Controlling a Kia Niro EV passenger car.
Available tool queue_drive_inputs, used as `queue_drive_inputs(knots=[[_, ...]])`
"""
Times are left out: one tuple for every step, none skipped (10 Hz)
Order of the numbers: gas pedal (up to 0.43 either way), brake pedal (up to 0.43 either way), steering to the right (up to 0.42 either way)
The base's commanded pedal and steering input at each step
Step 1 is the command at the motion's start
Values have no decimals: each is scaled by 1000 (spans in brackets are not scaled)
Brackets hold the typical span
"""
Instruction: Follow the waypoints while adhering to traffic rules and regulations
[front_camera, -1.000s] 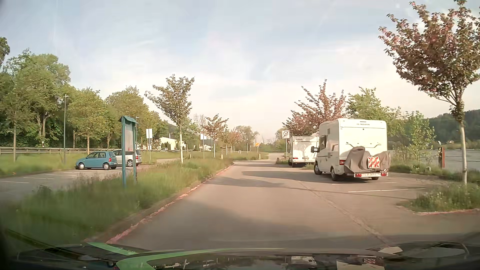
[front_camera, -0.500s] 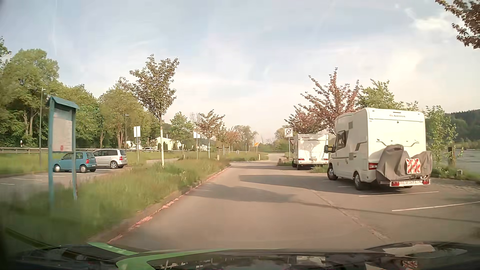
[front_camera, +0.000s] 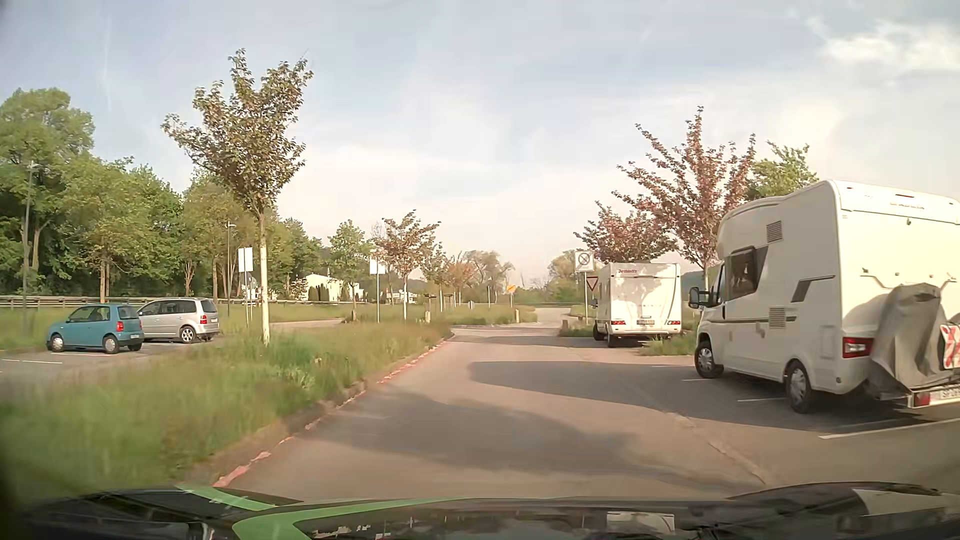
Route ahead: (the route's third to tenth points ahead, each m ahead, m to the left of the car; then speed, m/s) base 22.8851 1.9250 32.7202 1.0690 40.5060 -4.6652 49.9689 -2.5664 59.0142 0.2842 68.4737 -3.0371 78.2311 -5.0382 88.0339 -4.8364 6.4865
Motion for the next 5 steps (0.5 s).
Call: queue_drive_inputs(knots=[[0, 0, 5], [0, 0, 5], [0, 0, 5], [0, 0, 5], [0, 0, 5]])
